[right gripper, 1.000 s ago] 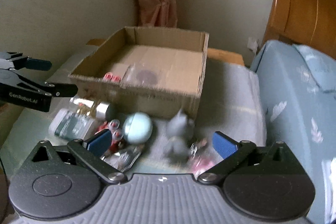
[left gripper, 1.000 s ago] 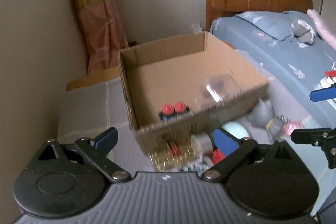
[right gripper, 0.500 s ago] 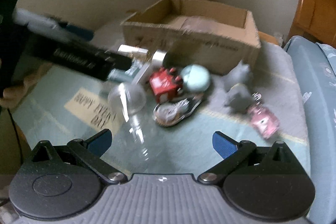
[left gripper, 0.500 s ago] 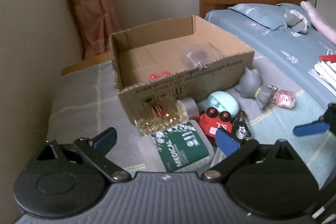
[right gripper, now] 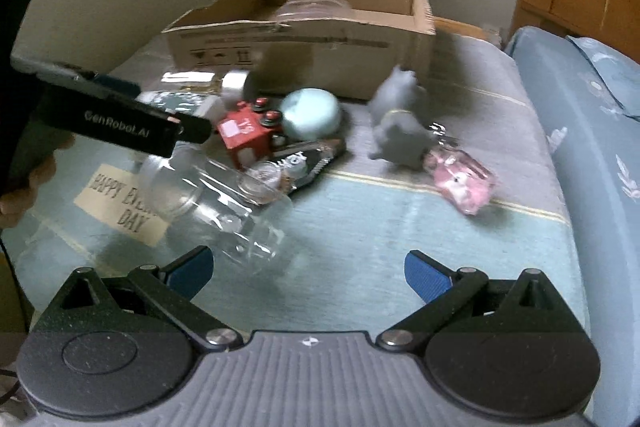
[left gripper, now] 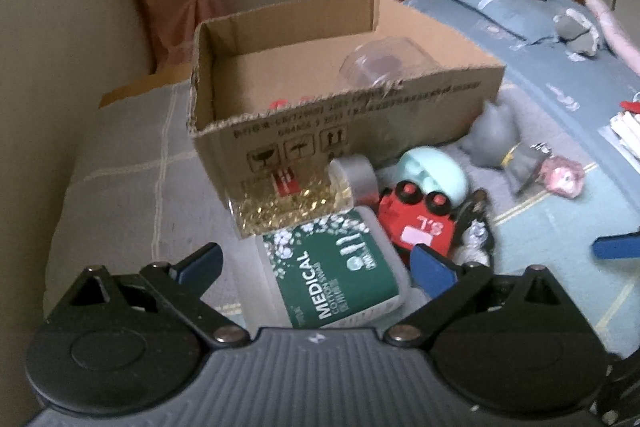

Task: Organize rigid objects
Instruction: 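Move the left tool to the white MEDICAL tub while the right tool reaches the clear jar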

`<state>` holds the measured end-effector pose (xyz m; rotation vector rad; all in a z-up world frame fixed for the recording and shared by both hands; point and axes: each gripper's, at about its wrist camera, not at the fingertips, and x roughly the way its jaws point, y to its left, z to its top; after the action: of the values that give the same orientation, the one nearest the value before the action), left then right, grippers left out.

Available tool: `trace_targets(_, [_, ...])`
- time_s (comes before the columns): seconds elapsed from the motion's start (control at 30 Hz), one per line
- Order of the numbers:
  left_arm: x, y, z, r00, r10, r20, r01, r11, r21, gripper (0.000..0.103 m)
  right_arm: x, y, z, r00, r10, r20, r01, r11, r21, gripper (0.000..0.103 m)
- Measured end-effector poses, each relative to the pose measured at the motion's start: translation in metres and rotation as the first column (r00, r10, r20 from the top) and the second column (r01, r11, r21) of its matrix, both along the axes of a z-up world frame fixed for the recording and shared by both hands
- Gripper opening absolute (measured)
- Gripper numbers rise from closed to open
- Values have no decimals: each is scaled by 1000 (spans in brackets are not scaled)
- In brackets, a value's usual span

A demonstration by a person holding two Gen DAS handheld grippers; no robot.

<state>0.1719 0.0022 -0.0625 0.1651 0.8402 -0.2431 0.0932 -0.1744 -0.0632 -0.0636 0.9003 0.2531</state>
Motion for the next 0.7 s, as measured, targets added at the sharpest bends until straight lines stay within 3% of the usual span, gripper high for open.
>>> trace_targets(0.37, [-10, 22, -4, 999, 40, 5, -40, 999, 6, 100, -3, 1, 1, 999, 20, -30, -19, 1000, 24, 103])
trace_targets(0.7, [-13, 38, -4, 1000, -26, 13, 26, 1000, -2, 101, 6, 45, 2, 987, 125, -100, -114, 988, 106, 103])
